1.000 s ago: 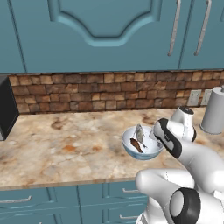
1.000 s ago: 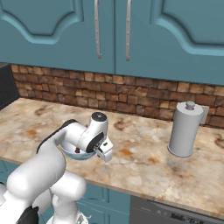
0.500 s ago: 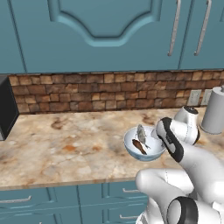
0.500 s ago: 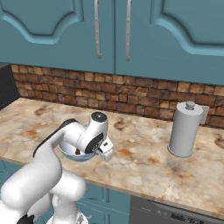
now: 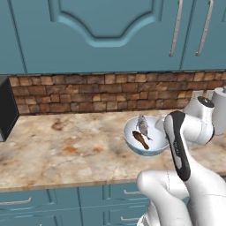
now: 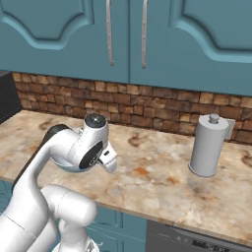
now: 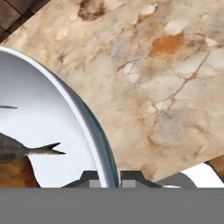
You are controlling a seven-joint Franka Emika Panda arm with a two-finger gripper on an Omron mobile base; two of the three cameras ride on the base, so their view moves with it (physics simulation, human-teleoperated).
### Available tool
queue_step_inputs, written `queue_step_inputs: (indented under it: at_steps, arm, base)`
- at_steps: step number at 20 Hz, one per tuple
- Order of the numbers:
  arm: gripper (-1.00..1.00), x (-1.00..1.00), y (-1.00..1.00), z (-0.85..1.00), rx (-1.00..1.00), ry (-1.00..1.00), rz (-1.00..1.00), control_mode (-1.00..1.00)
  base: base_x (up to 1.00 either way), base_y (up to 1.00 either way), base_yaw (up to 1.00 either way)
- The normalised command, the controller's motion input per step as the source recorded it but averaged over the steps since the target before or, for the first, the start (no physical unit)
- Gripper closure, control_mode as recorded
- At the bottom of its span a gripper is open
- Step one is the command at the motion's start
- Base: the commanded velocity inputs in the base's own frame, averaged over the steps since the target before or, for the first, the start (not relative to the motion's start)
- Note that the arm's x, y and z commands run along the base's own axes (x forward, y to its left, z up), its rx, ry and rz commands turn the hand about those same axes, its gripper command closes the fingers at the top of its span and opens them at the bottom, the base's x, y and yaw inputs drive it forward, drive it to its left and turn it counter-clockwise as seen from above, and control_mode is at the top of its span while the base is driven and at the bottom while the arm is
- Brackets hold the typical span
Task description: Place the bowl with the lemon and potato on the second highest shelf of the fridge. Place the bowl with the chicken drumstick and fish on the top shelf of the fridge.
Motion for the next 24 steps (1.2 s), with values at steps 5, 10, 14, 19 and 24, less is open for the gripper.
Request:
queue_step_inputs:
  at_steps: [5, 10, 14, 19, 24]
  arm:
    - [1.00, -0.93, 0.14, 0.78, 0.15, -0.03, -0.09, -1.00]
    - [1.00, -0.68, -0.02, 0.23, 0.34, 0.00, -0.27, -1.00]
    - [1.00, -0.23, -0.11, 0.00, 0.15, -0.01, -0.18, -1.00]
    - [1.00, -0.06, 0.02, 0.00, 0.00, 0.00, 0.00, 1.00]
    - [1.00, 0.00, 0.00, 0.00, 0.00, 0.00, 0.00, 1.00]
  base:
    - [0.00, 0.00, 0.00]
    - [0.00, 0.00, 0.00]
    - [0.00, 0.00, 0.00]
    - [-0.49, 0.39, 0.11]
    - [-0.88, 0.95, 0.53]
